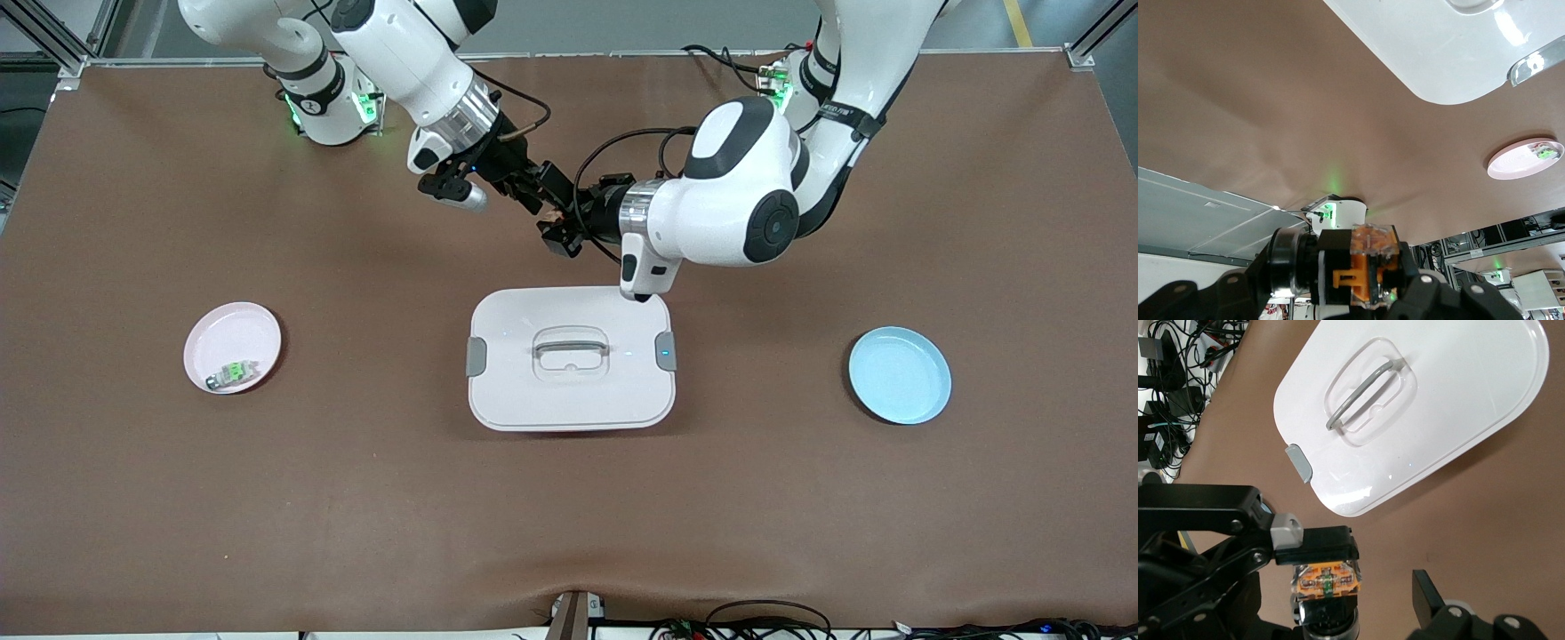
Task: Transfer orange switch to right arm and place
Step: 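Grasp the orange switch with the right gripper from the left gripper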
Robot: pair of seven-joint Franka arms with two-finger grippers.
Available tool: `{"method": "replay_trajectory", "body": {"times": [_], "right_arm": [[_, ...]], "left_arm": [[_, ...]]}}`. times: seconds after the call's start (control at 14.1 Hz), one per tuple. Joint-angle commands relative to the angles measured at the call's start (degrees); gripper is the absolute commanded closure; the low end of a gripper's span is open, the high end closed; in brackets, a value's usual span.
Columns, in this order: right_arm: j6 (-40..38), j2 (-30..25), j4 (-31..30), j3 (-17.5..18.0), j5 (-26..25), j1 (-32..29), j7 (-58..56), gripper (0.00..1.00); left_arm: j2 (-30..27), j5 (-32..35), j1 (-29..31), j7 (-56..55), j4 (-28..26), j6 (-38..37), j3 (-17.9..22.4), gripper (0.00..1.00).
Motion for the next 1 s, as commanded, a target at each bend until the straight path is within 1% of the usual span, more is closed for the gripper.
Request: {"method": "replay_trajectory", "body": {"times": [0.0,0.57,0.71,0.92], "right_arm": [[0.0,1.2,0.8,-0.8,1.0,1.0,0.3,0.0],[-0.4,1.5,0.8,-0.7,0.9,1.0,0.3,0.0],[-0.4,1.5,0.8,-0.7,0.9,1.0,0.0,0.23],[-0.7,1.5,0.8,-0.8,0.9,1.0,-0.1,0.52]], "left_arm": [[0.5,-1.0,-0.5,-1.4,1.4,-0.3,0.1,1.0],[0.3,-0.9,-1.0,-1.5,1.4,-0.3,0.1,1.0],[0.3,-0.9,-0.9,-1.5,1.4,-0.3,0.1,1.0],[0.3,-0.9,-0.9,-1.5,1.4,-0.3,0.1,1.0]]}}
